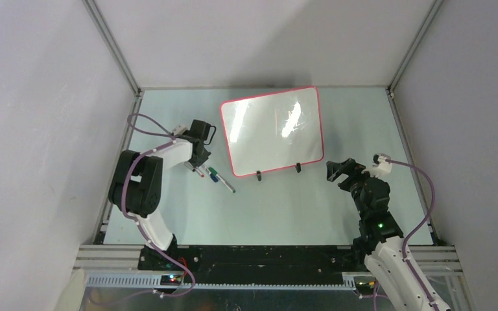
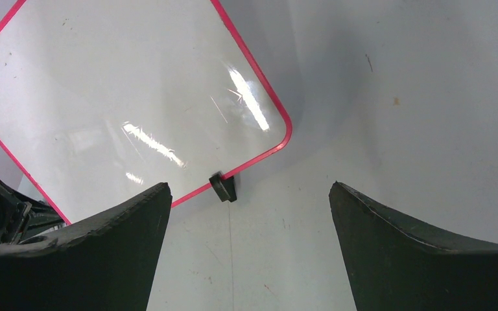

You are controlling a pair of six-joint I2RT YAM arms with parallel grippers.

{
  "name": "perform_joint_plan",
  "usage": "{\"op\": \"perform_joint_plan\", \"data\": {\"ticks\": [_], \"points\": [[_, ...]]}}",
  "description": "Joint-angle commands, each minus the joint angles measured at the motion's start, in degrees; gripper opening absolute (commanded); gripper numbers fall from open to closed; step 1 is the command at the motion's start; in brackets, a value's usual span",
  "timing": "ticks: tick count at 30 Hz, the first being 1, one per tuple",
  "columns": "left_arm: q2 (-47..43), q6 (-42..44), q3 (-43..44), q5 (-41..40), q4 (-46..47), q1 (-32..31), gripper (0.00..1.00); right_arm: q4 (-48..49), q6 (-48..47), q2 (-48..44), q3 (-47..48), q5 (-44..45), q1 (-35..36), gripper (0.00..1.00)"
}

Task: Write a sentence on the whiteboard
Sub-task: Pick up the whiteboard marker from the center of the board, then pass from the left arm to the right

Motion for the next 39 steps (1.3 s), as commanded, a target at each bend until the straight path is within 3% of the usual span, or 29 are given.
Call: {"op": "perform_joint_plan", "data": {"ticks": [1, 5, 10, 14, 19, 21, 25, 32, 39], "points": [[-2.1, -0.1, -0.5, -1.6, -1.7, 0.3, 0.00, 2.4, -1.0, -0.1, 2.0, -0.1, 0.3, 0.96], [-8.6, 0.6, -0.4, -5.4, -4.7, 0.3, 0.00, 3.0, -1.5, 0.4, 2.0, -1.9, 0.3, 0.96], [-18.3, 2.8, -1.2, -6.6, -7.9, 0.2, 0.00, 10.9, -3.5, 3.2, 2.0, -15.8, 1.4, 0.94], [-25.3, 11.6, -4.0, 0.7, -4.9, -0.1, 0.00, 15.5, -3.0, 8.9, 5.5, -24.8, 7.1, 0.93], [-37.7, 21.1, -11.7, 16.5, 12.3, -3.1, 0.00, 7.8, -5.2, 18.7, 18.7, -23.6, 17.3, 0.86], [-42.6, 24.7, -16.8, 31.4, 23.3, -3.9, 0.00, 5.4, -5.1, 21.1, 22.6, -22.8, 20.8, 0.85], [-50.0, 29.6, -25.8, 44.6, 40.3, -6.7, 0.00, 1.1, -1.9, 23.5, 29.2, -23.6, 21.6, 0.82], [-55.1, 37.0, -33.0, 46.8, 55.9, -15.5, 0.00, -17.2, -1.1, 27.0, 44.5, -29.1, 21.6, 0.80], [-52.3, 58.1, -27.4, 41.1, 49.5, -28.9, 0.00, -28.2, -0.7, 31.9, 53.4, -32.6, 22.8, 0.65]]}}
